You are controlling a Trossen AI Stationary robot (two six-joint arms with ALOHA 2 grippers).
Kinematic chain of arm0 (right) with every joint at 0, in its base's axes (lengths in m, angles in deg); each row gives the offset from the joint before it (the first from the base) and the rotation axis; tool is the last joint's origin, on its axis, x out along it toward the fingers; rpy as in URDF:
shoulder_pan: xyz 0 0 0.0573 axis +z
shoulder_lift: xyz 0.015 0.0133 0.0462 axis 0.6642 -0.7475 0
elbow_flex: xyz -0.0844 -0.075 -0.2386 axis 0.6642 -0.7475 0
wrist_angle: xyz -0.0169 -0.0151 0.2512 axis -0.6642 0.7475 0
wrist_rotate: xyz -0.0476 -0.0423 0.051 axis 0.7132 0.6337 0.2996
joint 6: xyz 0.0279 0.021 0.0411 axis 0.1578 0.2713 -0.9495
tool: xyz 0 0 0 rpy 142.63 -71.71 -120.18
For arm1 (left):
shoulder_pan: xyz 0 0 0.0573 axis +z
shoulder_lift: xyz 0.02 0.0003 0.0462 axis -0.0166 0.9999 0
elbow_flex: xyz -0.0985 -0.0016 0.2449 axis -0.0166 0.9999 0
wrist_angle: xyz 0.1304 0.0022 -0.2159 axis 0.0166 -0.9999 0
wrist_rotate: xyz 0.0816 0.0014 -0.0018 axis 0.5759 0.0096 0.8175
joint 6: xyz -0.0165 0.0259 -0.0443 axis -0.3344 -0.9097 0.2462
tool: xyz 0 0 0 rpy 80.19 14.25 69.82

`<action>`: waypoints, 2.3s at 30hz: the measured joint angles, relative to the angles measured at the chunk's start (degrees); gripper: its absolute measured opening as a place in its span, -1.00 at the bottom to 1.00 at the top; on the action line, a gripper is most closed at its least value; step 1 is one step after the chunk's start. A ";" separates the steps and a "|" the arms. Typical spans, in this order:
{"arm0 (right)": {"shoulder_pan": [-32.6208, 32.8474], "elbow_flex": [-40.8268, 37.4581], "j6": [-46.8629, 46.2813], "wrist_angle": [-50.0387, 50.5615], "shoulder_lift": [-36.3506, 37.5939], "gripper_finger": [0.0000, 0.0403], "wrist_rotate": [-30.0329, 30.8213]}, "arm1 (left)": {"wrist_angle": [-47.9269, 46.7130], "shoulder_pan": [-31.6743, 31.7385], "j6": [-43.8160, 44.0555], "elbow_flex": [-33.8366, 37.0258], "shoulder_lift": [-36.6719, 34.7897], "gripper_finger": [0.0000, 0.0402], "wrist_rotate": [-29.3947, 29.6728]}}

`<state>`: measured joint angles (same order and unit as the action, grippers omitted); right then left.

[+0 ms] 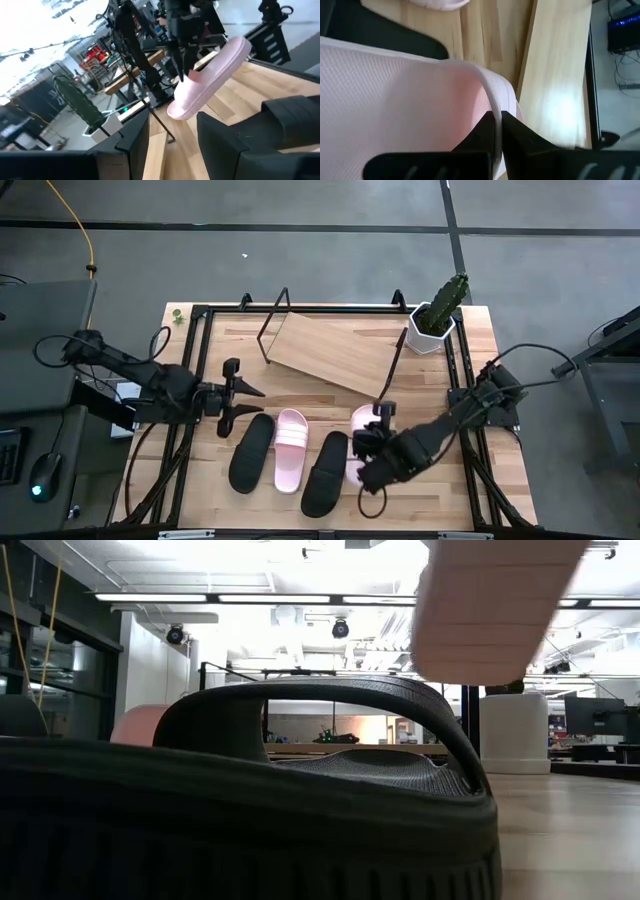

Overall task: Pick and place slides into the shelf
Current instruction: Put the right pink slide on the shelf

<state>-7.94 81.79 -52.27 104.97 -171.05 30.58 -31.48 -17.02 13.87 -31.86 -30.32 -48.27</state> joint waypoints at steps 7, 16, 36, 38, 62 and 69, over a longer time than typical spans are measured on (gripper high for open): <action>-6.28 0.00 8.19 -3.05 2.01 -0.99 -0.05 | 0.72 -6.15 -2.15 0.00 -0.02 -0.25 7.47; -14.43 6.29 17.42 -4.71 2.58 -0.99 -0.04 | 0.77 -8.76 -3.44 0.00 1.01 -0.25 13.46; -23.75 11.41 32.72 -19.81 2.55 -0.99 -7.48 | 4.46 -8.75 -6.45 -7.16 15.00 -0.25 19.20; -24.41 11.39 32.73 -19.86 2.55 -0.99 -7.54 | 4.30 -8.75 -6.45 -9.04 17.79 -0.25 19.20; -28.00 11.30 30.95 -19.58 2.53 -0.99 -7.26 | -3.53 -17.10 -7.93 -27.62 37.45 -0.25 42.79; -28.58 11.28 31.06 -20.23 2.16 -0.99 -7.17 | -4.01 -16.90 -8.50 -28.22 39.47 -0.25 45.94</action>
<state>-36.52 93.06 -21.21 84.74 -168.88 23.41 -35.49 -33.92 5.37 -60.07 9.15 -2.33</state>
